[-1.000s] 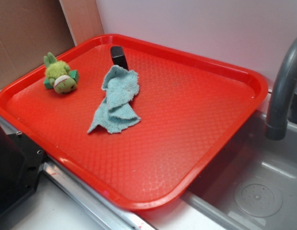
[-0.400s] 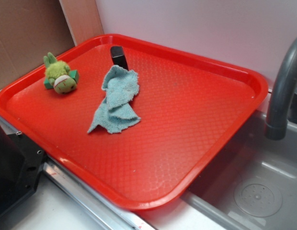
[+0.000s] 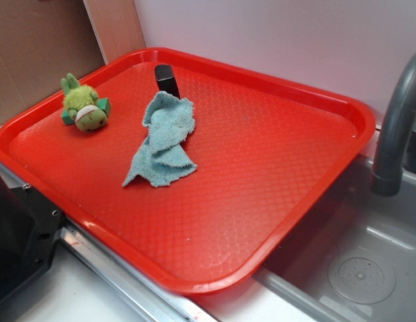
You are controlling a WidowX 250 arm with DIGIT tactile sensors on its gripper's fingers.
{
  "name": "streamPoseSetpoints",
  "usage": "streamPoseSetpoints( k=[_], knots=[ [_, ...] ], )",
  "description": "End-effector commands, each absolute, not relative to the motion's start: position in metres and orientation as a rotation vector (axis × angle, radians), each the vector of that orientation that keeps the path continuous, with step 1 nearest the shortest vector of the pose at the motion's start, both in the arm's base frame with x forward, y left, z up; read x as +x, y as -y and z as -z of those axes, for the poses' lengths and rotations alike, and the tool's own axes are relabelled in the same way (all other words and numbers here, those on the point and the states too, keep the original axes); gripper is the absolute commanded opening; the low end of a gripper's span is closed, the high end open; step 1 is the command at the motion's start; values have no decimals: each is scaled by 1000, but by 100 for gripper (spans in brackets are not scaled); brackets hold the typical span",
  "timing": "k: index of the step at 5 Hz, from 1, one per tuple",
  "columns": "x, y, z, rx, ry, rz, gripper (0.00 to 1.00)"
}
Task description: Grab the black box.
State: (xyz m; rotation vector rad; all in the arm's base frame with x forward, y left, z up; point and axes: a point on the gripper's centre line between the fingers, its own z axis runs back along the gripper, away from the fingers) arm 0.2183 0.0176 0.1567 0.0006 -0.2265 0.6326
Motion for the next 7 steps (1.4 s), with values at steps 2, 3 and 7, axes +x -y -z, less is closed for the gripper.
streamPoseSetpoints(
  k=[2, 3, 7],
  knots=[
    [288, -42, -76, 19, 203, -826, 100],
    [282, -55, -68, 63, 173, -834, 100],
    [315, -78, -33, 86, 144, -824, 100]
  ],
)
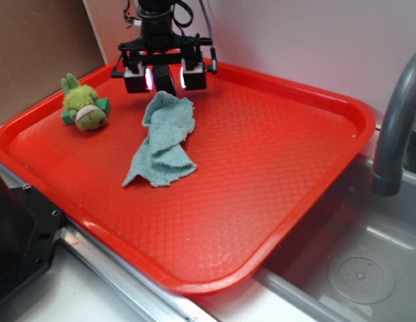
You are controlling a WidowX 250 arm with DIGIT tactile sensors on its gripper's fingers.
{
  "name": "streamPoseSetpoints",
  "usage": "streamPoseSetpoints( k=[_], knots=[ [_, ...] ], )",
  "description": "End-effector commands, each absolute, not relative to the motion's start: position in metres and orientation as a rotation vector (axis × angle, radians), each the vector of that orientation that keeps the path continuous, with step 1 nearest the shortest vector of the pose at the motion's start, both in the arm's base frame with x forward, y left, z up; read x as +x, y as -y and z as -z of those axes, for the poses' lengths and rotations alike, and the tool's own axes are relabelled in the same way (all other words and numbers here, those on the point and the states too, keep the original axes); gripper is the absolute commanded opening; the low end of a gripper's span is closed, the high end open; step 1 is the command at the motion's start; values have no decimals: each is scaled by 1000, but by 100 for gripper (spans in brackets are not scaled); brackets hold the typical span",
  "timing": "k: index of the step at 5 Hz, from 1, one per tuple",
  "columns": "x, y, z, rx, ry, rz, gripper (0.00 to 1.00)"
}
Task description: Grab the black box.
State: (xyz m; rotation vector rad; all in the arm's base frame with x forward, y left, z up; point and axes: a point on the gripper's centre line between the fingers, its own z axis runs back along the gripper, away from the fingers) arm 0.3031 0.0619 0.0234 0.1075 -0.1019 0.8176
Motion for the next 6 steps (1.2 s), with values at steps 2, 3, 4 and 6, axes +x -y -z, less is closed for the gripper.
streamPoseSetpoints(
  k=[2, 3, 4, 6],
  knots=[
    [288, -68, -65, 28, 104, -682, 0],
    [250, -43, -114, -58, 144, -516, 0],
    [227, -22, -161, -55, 218, -264, 0],
    [237, -14, -189, -44, 208, -75, 0]
  ],
)
